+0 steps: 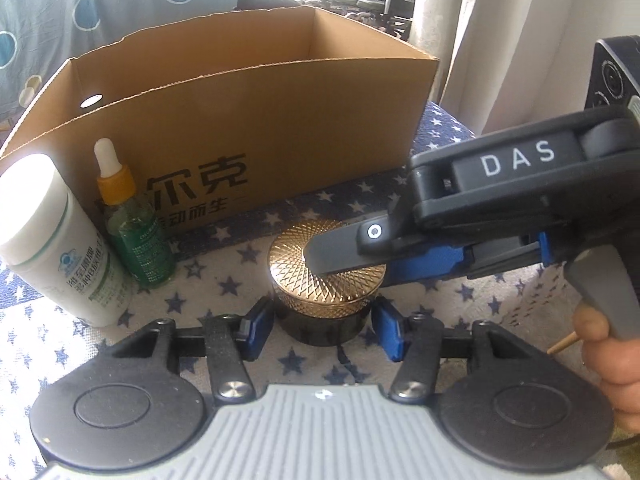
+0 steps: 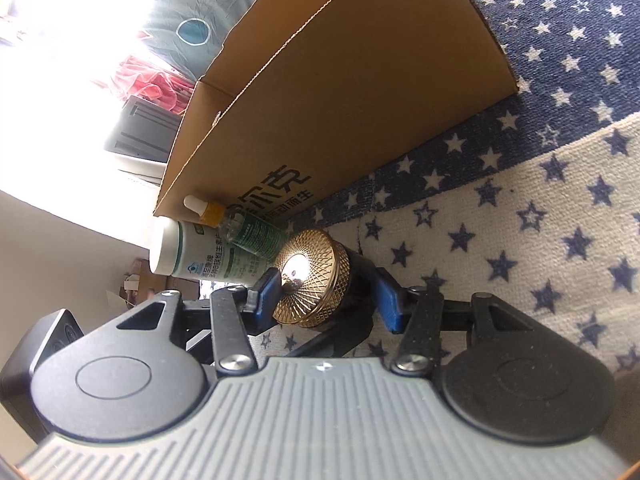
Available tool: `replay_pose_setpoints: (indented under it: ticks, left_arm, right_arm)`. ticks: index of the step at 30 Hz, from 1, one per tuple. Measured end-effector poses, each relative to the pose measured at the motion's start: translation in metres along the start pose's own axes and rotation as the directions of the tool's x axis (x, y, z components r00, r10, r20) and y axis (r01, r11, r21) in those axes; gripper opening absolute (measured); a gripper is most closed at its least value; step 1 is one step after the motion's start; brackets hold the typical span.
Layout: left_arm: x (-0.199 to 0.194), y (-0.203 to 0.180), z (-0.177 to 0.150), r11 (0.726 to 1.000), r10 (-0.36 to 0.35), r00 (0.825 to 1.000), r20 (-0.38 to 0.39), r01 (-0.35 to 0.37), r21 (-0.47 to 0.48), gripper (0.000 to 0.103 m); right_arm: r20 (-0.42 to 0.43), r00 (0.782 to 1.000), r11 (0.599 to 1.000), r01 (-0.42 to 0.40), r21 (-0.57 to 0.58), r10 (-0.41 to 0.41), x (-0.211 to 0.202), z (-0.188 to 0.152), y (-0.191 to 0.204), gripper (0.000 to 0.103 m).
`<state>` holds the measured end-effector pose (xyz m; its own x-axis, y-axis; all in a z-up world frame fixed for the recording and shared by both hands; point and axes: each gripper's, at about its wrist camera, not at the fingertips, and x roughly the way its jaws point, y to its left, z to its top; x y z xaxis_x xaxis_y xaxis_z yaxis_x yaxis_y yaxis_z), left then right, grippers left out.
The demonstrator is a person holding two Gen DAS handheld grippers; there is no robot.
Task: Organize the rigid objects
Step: 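Close the right gripper on the gold-lidded jar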
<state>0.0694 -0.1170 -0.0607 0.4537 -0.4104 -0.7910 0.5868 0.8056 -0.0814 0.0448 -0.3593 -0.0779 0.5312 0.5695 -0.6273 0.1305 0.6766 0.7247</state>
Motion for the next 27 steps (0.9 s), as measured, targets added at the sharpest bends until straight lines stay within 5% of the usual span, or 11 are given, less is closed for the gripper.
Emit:
replay_pose_setpoints:
  ticks: [27]
  left_arm:
    - [0.005,-0.015,-0.003,0.998,0.034,0.999,0.001,-0.034,0.051,0.057]
  right_arm:
    - [-0.002,1.000,0.999,-0.018,0.031,0.018,0.001,-0.009,-0.012,0.054]
